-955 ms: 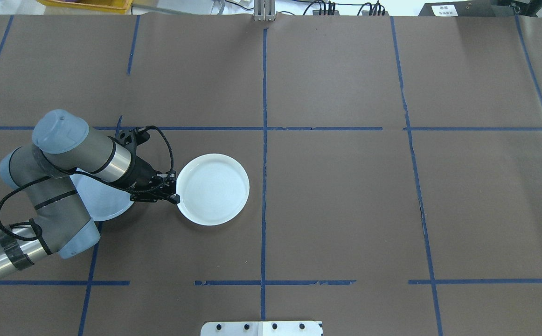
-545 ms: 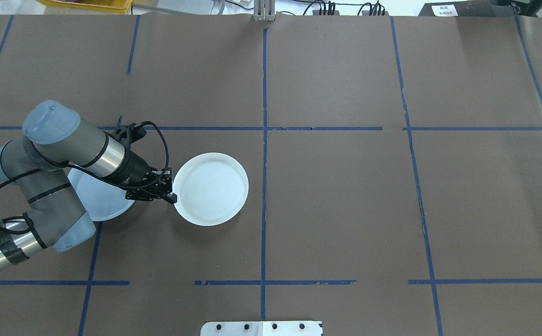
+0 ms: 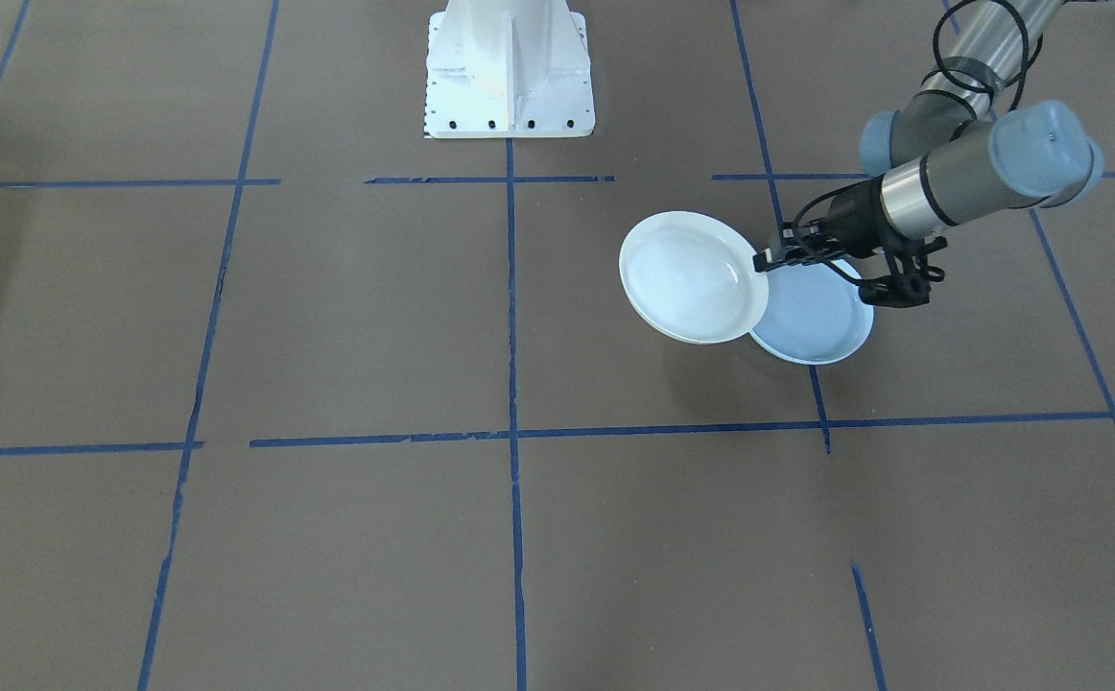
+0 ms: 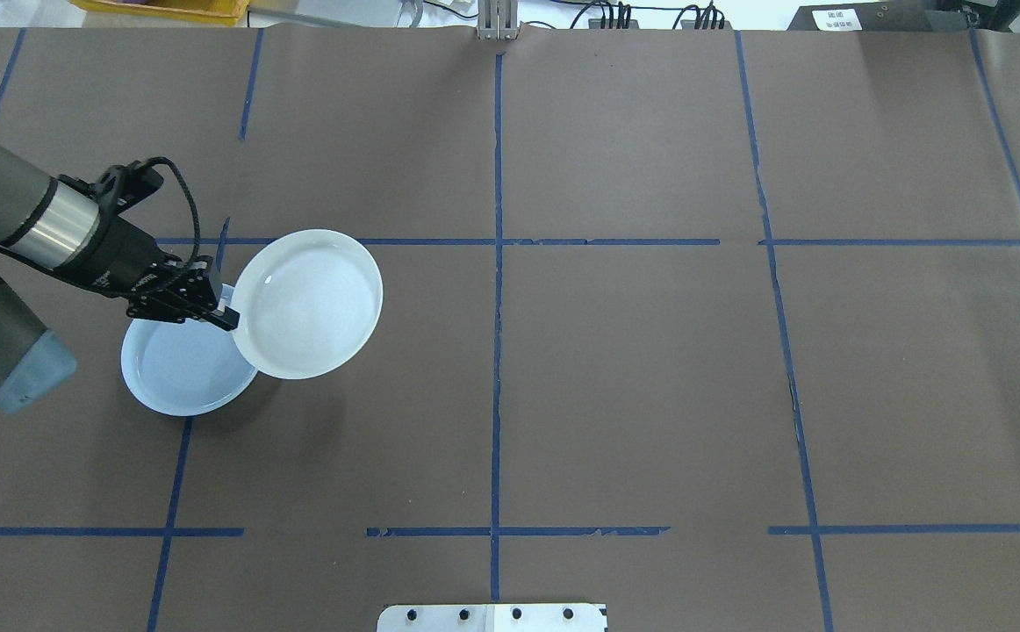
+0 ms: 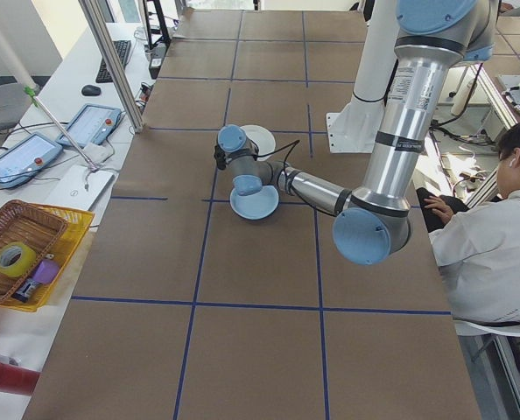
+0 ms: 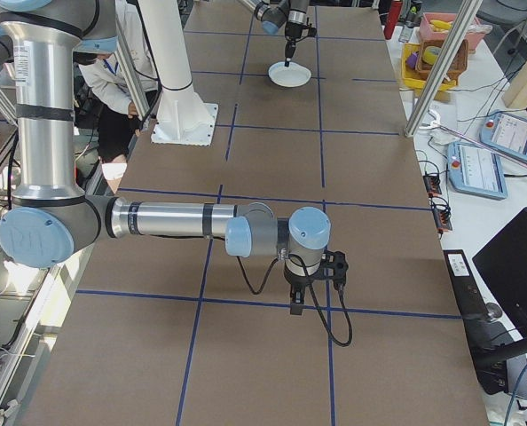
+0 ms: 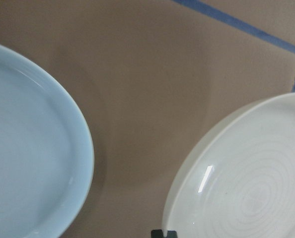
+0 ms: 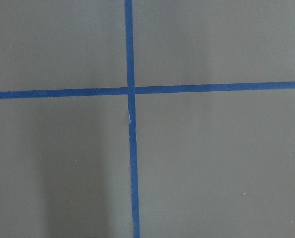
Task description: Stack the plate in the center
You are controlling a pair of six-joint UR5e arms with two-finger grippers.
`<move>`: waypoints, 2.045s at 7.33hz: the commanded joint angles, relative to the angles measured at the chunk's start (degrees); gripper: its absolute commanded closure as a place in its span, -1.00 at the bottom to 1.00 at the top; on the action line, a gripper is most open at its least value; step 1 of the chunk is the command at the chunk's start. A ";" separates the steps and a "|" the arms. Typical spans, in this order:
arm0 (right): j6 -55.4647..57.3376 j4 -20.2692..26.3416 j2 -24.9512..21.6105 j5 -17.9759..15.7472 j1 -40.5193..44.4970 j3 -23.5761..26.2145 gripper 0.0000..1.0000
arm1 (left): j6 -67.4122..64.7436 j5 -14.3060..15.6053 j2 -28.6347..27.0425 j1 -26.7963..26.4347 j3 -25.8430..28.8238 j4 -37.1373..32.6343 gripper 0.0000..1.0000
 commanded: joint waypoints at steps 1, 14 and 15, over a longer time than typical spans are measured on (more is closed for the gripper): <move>0.05 0.00 0.00 -0.04 0.00 0.00 -1.00 | 12.67 -0.71 6.77 -3.83 0.51 0.10 1.00; 0.05 0.00 0.00 0.05 0.00 0.00 -1.00 | 17.38 0.34 9.61 -8.54 5.88 0.19 -1.00; 0.05 0.00 0.00 0.05 0.00 0.00 -1.00 | 20.08 0.61 9.79 -10.76 5.97 0.37 -1.00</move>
